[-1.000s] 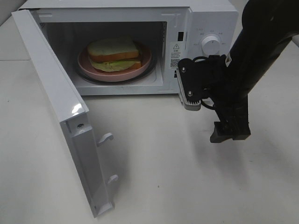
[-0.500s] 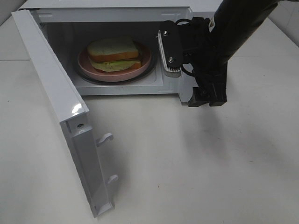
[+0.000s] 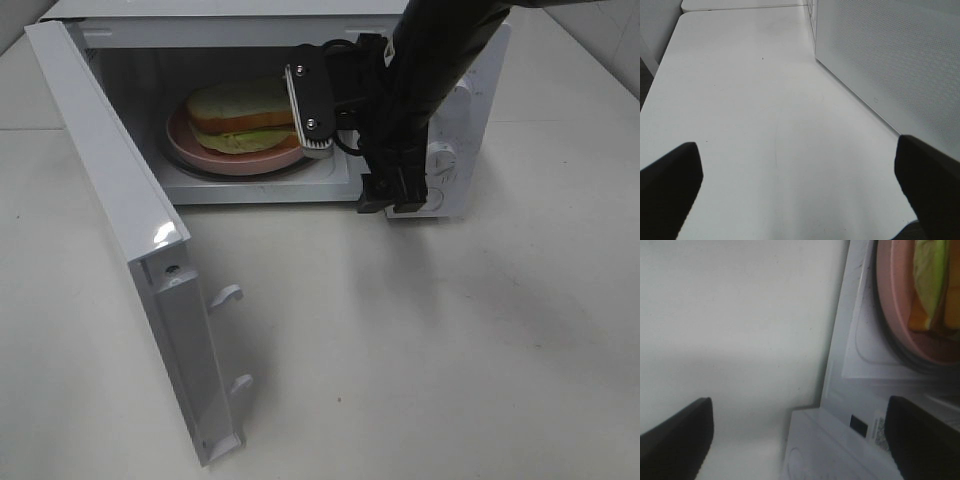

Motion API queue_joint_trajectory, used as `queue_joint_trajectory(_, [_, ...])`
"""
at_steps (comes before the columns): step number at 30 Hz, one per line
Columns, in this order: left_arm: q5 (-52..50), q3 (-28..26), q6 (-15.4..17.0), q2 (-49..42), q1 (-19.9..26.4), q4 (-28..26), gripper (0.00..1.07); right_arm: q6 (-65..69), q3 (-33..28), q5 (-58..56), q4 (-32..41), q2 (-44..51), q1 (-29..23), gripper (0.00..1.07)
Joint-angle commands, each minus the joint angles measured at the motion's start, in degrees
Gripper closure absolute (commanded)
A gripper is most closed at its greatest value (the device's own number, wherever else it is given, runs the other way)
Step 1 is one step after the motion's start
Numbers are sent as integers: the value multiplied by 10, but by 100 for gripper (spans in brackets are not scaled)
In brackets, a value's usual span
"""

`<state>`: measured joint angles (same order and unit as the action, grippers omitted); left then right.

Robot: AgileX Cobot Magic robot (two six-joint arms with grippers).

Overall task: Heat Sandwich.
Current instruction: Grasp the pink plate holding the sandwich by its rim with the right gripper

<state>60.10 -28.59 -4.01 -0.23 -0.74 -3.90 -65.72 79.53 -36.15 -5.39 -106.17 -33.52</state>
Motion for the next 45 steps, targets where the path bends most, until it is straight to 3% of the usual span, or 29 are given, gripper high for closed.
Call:
queue_joint_trajectory(1, [-7,3,0,-17,1,-1,7,-7,17,18,-2,-16,-10,20])
queue_joint_trajectory(18, [-7,3,0,-17,1,-1,7,-7,88,89,1,-113,-15,23])
queue_joint_trajectory(35, [-7,3,0,-17,1,-1,7,-5,222,66,11,-230,-15,26])
queue_joint_trajectory(45, [-7,3,0,-17,1,-1,7,12,288,45,-33,-264,-15,28])
